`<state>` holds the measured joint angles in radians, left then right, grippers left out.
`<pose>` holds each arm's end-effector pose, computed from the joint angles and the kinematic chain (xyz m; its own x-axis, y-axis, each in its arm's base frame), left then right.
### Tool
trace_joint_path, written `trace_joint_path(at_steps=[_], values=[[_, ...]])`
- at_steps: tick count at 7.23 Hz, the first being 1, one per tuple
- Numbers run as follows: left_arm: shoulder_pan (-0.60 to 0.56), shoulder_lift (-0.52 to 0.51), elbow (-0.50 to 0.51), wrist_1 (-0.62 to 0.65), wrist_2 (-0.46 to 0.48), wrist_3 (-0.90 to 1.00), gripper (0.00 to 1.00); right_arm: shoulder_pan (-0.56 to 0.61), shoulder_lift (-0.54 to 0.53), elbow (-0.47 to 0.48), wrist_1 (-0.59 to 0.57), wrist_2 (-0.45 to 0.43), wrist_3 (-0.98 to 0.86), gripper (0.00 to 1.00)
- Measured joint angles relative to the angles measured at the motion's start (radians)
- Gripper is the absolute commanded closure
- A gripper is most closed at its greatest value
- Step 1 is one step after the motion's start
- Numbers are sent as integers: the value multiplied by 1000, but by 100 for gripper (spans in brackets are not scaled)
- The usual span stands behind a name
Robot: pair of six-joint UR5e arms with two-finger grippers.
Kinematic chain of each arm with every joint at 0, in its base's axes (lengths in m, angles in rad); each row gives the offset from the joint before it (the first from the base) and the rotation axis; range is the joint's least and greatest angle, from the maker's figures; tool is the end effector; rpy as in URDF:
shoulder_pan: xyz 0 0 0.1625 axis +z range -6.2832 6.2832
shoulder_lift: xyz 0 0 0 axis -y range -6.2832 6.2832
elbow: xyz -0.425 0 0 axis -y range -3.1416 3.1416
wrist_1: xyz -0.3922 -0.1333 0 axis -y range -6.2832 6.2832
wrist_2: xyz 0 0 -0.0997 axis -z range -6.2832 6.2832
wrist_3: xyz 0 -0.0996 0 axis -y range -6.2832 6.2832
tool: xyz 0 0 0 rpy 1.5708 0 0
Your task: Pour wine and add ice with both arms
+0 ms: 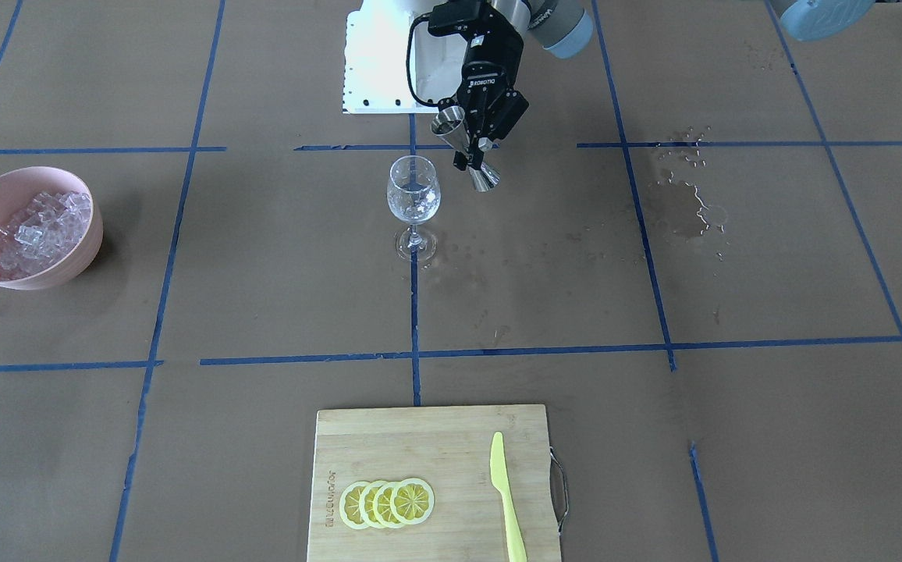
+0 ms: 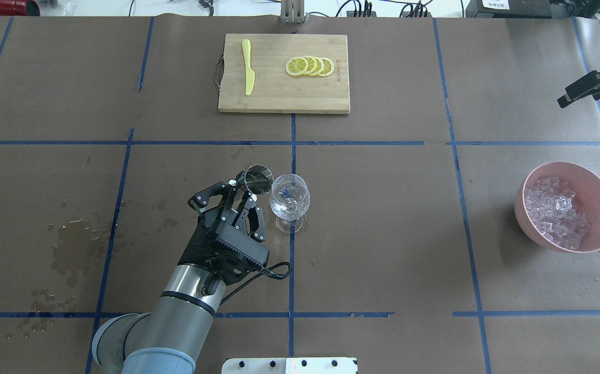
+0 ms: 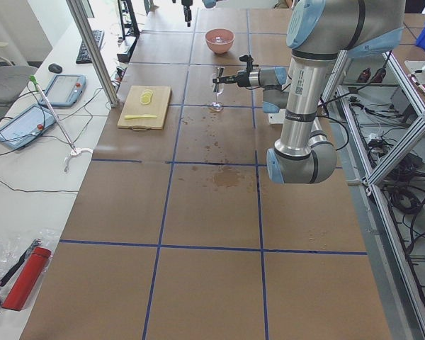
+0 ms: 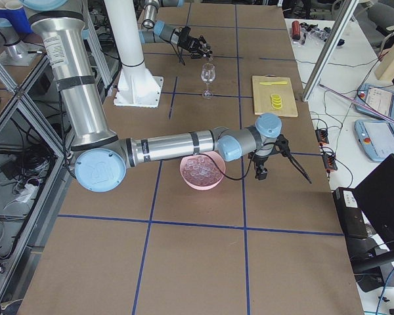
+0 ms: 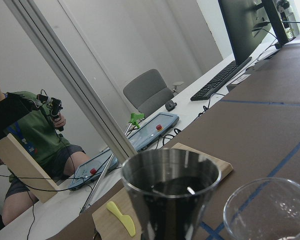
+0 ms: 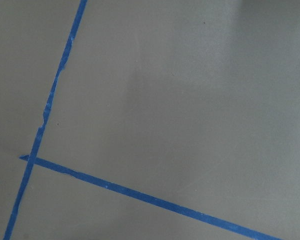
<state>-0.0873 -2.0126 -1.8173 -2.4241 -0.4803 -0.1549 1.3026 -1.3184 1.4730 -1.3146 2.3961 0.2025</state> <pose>0.5122 -0.2673 0.1992 0.9168 0.3780 -0.1286 0.1137 0.0616 0.9916 -0.1042 -0.6061 0.5358 0.6134 -0.2754 0.7402 0.1221 0.9590 0.2557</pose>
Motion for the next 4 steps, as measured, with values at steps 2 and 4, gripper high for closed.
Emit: trace_joint_path(at_steps=[2, 4], values=[[-22, -4, 0, 29, -38, 72, 100, 0, -3, 4, 0, 0, 0, 0], [-44, -15, 0, 84, -68, 129, 100, 0, -4, 5, 0, 0, 0, 0]])
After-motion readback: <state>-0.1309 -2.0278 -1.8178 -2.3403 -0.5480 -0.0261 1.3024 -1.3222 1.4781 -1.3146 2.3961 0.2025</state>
